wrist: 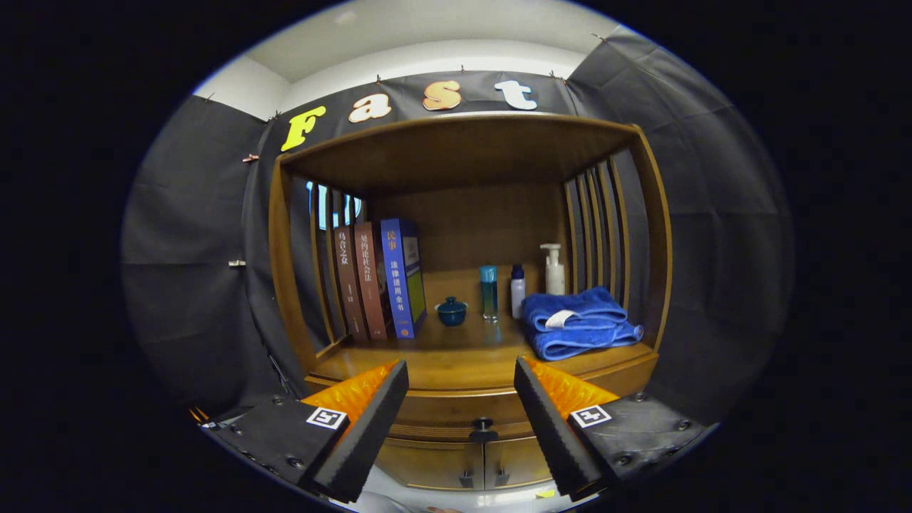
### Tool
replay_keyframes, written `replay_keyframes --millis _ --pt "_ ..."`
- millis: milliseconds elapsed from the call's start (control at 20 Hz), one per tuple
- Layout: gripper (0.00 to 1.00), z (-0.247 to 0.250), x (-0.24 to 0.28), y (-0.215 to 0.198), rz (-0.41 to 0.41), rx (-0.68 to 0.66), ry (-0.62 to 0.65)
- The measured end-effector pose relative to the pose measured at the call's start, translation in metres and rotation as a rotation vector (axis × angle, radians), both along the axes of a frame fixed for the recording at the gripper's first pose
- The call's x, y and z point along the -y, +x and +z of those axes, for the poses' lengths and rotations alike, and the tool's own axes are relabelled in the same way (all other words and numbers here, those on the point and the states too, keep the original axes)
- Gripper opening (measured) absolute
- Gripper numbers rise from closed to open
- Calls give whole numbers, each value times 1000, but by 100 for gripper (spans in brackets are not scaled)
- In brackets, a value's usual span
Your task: Pull open the drawer, take out the items inside it, and place them on the countertop above the cabinet.
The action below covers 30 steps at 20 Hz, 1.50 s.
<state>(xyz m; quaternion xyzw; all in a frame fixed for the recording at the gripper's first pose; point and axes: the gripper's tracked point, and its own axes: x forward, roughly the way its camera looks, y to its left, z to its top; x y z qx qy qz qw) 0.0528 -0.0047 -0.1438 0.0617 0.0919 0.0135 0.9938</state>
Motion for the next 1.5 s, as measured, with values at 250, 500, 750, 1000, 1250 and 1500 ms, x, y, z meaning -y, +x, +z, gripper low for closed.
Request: replay_keyframes --millis 250,500,750,1000,1250,1500 --pt "98 -59 6 20 -9 -91 -13" --pt "98 -125 5 37 -8 -195 -19" --pt "98 -165 8 50 -9 -257 5" --pt "57 -184 2 55 0 -304 -32" --pt "38 -187 2 54 10 -312 -41" --pt "34 -184 4 52 20 -340 -60"
